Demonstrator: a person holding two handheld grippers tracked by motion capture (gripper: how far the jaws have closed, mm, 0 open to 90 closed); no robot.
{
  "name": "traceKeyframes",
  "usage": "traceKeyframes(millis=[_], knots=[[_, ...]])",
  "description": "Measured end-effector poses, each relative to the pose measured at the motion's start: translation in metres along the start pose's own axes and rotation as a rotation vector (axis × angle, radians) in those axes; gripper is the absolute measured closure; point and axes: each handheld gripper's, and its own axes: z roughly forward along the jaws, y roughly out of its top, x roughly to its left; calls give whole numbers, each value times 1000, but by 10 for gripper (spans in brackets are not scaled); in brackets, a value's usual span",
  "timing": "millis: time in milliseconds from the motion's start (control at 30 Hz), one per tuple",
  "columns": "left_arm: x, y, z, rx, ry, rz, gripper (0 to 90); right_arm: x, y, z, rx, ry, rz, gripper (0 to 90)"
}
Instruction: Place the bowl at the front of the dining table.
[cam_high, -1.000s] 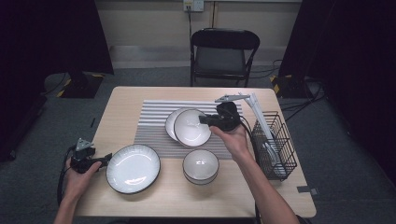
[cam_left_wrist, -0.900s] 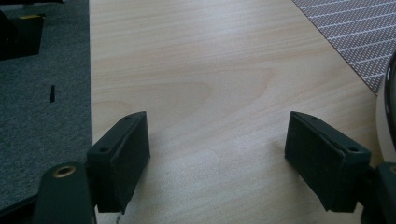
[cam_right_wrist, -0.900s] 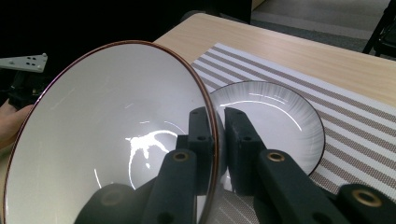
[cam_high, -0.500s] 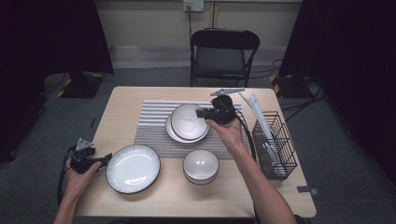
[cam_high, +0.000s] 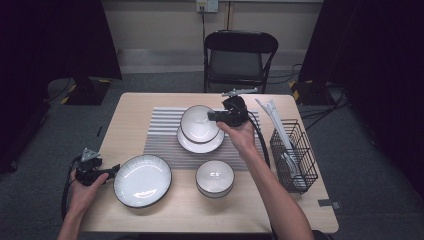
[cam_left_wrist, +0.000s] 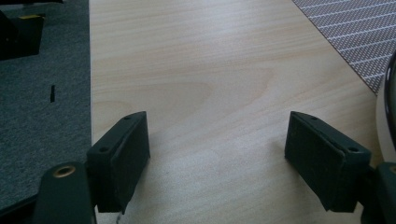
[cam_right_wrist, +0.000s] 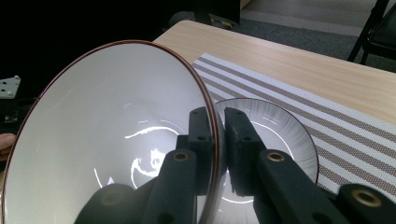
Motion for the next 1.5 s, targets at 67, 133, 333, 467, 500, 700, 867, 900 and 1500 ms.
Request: traceKeyframes(millis=[67, 133, 333, 467, 500, 700, 867, 900, 1500], knots=[[0, 0, 0, -2, -1, 0, 217, -1, 1, 3, 1, -6, 0, 819], [0, 0, 0, -2, -1, 0, 217, -2, 2, 6, 5, -7, 6, 819], [0, 0, 0, -3, -2, 0, 216, -5, 7, 14, 15, -19, 18, 819], [0, 0, 0, -2, -1, 2, 217, -8, 9, 21, 19, -25, 21, 819], [0, 0, 0, 0, 0, 2, 216, -8, 9, 22, 21, -28, 21, 819], [0, 0, 0, 0, 0, 5, 216, -11, 13, 31, 35, -42, 28, 819], [1, 0, 0, 0, 0, 6, 216, -12, 15, 37, 43, -53, 29, 819], [1, 0, 0, -1, 0, 6, 216, -12, 15, 38, 42, -52, 29, 819], [1, 0, 0, -1, -1, 7, 214, -25, 10, 63, 89, -110, 58, 819]])
